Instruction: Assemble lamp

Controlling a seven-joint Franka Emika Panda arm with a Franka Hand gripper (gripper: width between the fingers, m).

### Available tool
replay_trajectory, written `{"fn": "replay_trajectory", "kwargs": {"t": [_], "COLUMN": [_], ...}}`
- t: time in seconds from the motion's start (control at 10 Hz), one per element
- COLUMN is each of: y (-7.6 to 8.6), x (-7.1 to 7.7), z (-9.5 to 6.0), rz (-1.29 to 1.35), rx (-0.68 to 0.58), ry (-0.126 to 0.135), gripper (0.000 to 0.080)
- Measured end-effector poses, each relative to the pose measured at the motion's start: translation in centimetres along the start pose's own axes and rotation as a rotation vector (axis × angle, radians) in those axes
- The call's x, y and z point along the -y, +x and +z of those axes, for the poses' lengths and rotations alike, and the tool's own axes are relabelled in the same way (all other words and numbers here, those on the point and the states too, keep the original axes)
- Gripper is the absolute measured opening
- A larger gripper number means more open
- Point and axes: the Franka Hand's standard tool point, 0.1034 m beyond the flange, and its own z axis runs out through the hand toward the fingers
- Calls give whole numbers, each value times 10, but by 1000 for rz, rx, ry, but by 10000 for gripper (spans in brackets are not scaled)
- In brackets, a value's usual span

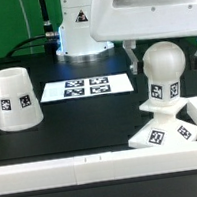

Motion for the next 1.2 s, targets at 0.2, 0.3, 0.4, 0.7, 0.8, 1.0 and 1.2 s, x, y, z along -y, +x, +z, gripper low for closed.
{"fn": "replay_trajectory", "kwargs": {"t": [0.2, 0.3, 0.4, 0.7, 0.8, 1.0, 1.2], "y": [0, -4, -9, -25, -29, -30, -31], "x": [1, 3, 2, -17, -27, -26, -26], "z": [0, -6, -15, -48, -56, -55, -54], "rz": [6, -3, -15, -58, -69, -71, -72], "rx": [1, -1, -2, 0, -1, 2, 3], "ry": [6, 10, 16, 31, 29, 28, 28], "gripper": [686, 697, 697, 698, 698, 698, 698]}}
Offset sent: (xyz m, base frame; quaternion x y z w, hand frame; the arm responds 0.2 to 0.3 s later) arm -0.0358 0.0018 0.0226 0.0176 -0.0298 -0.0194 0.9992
